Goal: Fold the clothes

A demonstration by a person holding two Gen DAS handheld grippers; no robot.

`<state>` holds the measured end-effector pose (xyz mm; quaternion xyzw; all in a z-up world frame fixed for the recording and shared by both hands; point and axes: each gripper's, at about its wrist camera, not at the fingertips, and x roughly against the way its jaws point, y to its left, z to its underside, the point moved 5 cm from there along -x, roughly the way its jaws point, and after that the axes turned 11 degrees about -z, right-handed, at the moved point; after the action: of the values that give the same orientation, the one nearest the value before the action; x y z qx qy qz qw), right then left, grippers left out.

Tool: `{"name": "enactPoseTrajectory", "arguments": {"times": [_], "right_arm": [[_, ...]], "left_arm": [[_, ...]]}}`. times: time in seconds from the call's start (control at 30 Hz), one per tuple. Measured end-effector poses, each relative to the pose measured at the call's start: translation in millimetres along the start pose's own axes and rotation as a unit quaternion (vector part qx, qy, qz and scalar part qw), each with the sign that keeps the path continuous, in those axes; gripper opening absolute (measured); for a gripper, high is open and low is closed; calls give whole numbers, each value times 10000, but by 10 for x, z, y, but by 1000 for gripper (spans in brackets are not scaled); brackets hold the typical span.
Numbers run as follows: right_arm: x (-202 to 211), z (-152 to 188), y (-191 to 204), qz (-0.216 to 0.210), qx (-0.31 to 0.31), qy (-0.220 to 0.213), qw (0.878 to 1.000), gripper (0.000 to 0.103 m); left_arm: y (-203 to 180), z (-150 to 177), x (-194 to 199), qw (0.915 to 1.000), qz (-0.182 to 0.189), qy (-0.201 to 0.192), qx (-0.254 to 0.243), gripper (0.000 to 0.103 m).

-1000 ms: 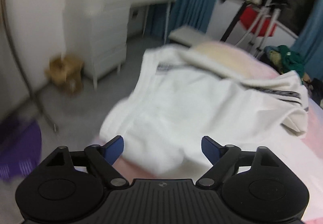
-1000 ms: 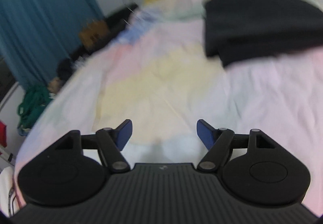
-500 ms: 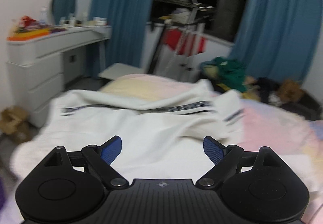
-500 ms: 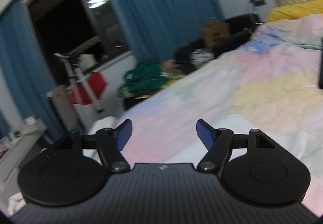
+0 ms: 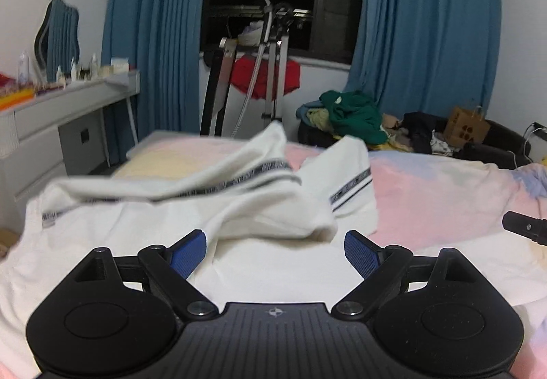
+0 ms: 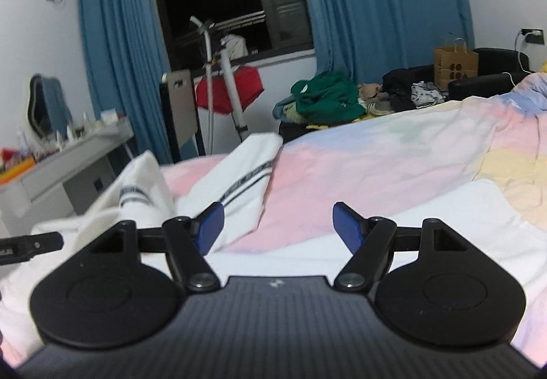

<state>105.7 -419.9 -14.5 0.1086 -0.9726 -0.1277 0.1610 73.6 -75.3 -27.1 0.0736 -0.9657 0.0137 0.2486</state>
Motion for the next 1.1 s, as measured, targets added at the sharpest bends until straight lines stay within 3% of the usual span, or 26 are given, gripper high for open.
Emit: {"name": "enactPoseTrajectory", "arguments": {"times": [0.33, 0.47, 0.5, 0.6, 0.73, 0.93, 1.1], "right_arm": [[-281, 122, 164, -269, 99, 270, 9992, 73], [-502, 254, 112, -506, -400, 597, 9961, 62], [-616, 277, 69, -550, -635, 731, 9938, 57], [-985, 300, -36, -694, -1268, 1034, 9841, 55], [-1539, 327, -172, -901, -2172, 1143, 9652, 56], [-2366, 529, -378, -852, -3428, 1073, 9294, 55], [-2851, 562, -383, -669, -3696, 854, 9228, 56]], "left_arm": [[111, 109, -140, 9999, 2, 139, 48, 89], [173, 109, -124, 9997, -27, 191, 180, 89], [190, 110, -134, 9995, -28, 211, 221, 89], [234, 115, -175, 9992, -17, 264, 293, 89], [273, 116, -266, 9991, 6, 290, 303, 89], [364, 109, -574, 9988, -66, 287, 398, 89], [467, 127, -885, 9968, -25, 510, 614, 89]]}}
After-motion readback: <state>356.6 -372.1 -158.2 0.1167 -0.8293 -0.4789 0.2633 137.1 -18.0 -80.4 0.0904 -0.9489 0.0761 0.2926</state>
